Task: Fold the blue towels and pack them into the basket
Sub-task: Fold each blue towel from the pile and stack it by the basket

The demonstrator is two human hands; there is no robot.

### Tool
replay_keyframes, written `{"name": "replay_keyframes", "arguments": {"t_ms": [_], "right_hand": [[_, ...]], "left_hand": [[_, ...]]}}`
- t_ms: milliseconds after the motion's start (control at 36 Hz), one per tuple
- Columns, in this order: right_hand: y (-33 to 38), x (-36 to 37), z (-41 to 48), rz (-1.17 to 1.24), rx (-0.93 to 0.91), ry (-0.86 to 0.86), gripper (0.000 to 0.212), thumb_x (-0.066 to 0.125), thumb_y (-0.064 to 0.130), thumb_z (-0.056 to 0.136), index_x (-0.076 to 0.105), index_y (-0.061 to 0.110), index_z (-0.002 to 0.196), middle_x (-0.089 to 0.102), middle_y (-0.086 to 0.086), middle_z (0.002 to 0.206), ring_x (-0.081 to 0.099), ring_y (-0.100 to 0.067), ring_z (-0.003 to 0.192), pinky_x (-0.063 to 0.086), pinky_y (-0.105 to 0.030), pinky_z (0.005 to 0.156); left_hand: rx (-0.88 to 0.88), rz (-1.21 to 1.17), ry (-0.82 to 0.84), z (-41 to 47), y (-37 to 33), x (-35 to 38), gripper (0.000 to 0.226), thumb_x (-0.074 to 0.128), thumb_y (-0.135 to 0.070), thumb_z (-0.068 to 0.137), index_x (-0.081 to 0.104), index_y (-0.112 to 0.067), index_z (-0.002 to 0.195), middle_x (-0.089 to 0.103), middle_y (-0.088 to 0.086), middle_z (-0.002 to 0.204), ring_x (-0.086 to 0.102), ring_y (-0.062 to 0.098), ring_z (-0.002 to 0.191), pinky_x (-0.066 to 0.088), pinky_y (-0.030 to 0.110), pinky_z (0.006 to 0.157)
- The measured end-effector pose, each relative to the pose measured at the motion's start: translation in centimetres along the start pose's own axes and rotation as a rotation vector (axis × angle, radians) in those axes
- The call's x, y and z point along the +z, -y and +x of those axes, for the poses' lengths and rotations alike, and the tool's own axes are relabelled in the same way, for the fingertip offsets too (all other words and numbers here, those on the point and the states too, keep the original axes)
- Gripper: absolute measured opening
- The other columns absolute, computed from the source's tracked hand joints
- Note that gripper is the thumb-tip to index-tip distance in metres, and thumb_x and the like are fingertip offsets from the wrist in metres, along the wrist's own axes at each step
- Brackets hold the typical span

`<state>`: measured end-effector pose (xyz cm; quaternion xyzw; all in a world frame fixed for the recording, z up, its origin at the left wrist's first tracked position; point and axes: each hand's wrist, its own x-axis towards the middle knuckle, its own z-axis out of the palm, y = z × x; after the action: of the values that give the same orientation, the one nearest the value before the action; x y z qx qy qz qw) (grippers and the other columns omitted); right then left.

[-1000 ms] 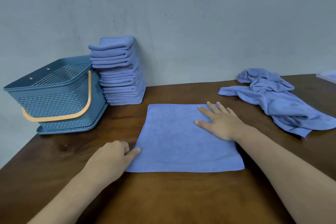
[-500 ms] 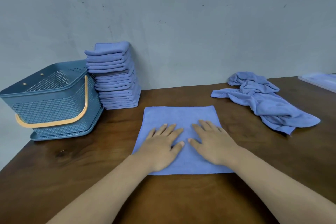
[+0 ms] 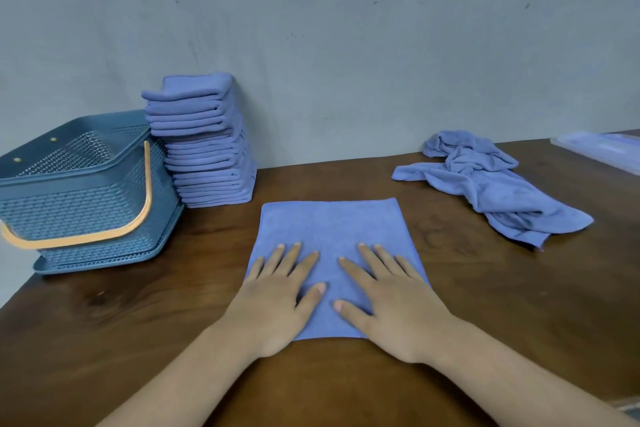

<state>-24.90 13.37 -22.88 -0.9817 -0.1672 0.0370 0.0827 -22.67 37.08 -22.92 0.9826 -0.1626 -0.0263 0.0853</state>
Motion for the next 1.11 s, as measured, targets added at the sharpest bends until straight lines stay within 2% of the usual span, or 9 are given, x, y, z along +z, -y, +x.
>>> {"name": "replay_keyframes", "arguments": {"t_ms": [278, 361, 417, 472, 556, 639, 694, 944, 1111], "right_hand": [[-4.1, -1.9, -1.8, 0.036, 0.024, 0.075, 0.088, 0.017, 0.096, 0.088, -0.012, 0.055, 0.162, -0.027, 0.018, 0.171, -0.028, -0.002, 0.155, -0.006, -0.035, 0.131], [-4.4, -3.0, -0.9, -0.001, 0.05, 0.05, 0.082, 0.023, 0.088, 0.094, 0.012, 0.05, 0.165, 0.001, 0.017, 0.175, 0.002, -0.006, 0.162, 0.004, -0.041, 0.132], [-4.7, -3.9, 1.1, -0.017, 0.054, -0.101, 0.07, 0.031, 0.078, 0.1, 0.039, 0.042, 0.158, 0.036, 0.016, 0.166, 0.035, -0.011, 0.151, 0.024, -0.041, 0.126], [-5.0, -4.5, 3.8, 0.024, 0.035, -0.208, 0.06, 0.039, 0.069, 0.102, 0.05, 0.036, 0.151, 0.051, 0.013, 0.154, 0.049, -0.013, 0.138, 0.038, -0.04, 0.115], [-6.0, -4.3, 8.0, 0.077, 0.002, -0.137, 0.062, 0.043, 0.066, 0.103, 0.041, 0.038, 0.159, 0.034, 0.006, 0.169, 0.032, -0.018, 0.154, 0.029, -0.042, 0.123], [-7.9, -3.4, 10.5, 0.088, 0.099, 0.016, 0.076, 0.031, 0.082, 0.097, 0.015, 0.051, 0.164, -0.002, 0.006, 0.177, -0.004, -0.02, 0.164, 0.005, -0.046, 0.131], [-9.0, -2.9, 10.9, 0.102, 0.143, 0.059, 0.081, 0.024, 0.089, 0.092, 0.006, 0.056, 0.163, -0.011, 0.01, 0.176, -0.012, -0.018, 0.163, -0.002, -0.045, 0.131], [-9.7, -3.3, 11.3, -0.011, 0.117, 0.032, 0.083, 0.012, 0.092, 0.09, 0.002, 0.055, 0.164, -0.008, 0.008, 0.177, -0.009, -0.023, 0.163, -0.002, -0.052, 0.13], [-5.7, -3.5, 6.9, -0.089, -0.035, -0.096, 0.065, 0.028, 0.069, 0.106, 0.026, 0.041, 0.164, 0.017, 0.007, 0.176, 0.003, -0.019, 0.163, 0.007, -0.052, 0.13]], "left_hand": [[-0.003, 0.006, 0.126, -0.7, 0.2, -0.9, 0.1, 0.016, -0.101, 0.083, -0.016, -0.051, 0.163, -0.029, -0.016, 0.171, -0.032, 0.012, 0.156, -0.008, 0.044, 0.132], [-0.026, -0.021, 0.155, -0.5, -0.3, -2.4, 0.109, 0.023, -0.105, 0.077, -0.002, -0.047, 0.166, -0.012, -0.015, 0.176, -0.015, 0.014, 0.162, 0.001, 0.043, 0.133], [-0.056, -0.081, 0.074, 0.7, -0.4, -3.9, 0.098, 0.03, -0.097, 0.085, 0.02, -0.042, 0.165, 0.015, -0.014, 0.174, 0.012, 0.015, 0.161, 0.018, 0.041, 0.13], [-0.074, -0.083, -0.045, 3.2, 0.2, -5.0, 0.079, 0.034, -0.081, 0.098, 0.033, -0.034, 0.161, 0.031, -0.011, 0.169, 0.028, 0.017, 0.155, 0.029, 0.042, 0.124], [-0.1, -0.092, -0.042, 7.5, 2.4, -5.0, 0.072, 0.032, -0.07, 0.105, 0.031, -0.029, 0.164, 0.03, -0.006, 0.172, 0.026, 0.019, 0.158, 0.026, 0.042, 0.126], [-0.124, -0.076, 0.043, 10.1, 4.6, -3.3, 0.08, 0.025, -0.077, 0.102, 0.017, -0.033, 0.169, 0.011, -0.004, 0.177, 0.008, 0.017, 0.163, 0.012, 0.046, 0.132], [-0.144, -0.048, 0.063, 10.6, 5.4, -2.3, 0.085, 0.02, -0.081, 0.099, 0.007, -0.035, 0.17, -0.003, -0.006, 0.178, -0.005, 0.014, 0.163, 0.002, 0.047, 0.132], [-0.178, -0.058, 0.051, 11.1, 5.4, -2.3, 0.087, 0.023, -0.085, 0.096, 0.007, -0.04, 0.169, -0.009, -0.003, 0.178, -0.01, 0.02, 0.164, 0.0, 0.047, 0.132], [0.02, -0.013, -0.068, 7.0, 2.6, -2.2, 0.065, 0.026, -0.067, 0.106, 0.032, -0.035, 0.162, 0.018, -0.006, 0.175, 0.006, 0.017, 0.163, 0.007, 0.049, 0.131]]}}
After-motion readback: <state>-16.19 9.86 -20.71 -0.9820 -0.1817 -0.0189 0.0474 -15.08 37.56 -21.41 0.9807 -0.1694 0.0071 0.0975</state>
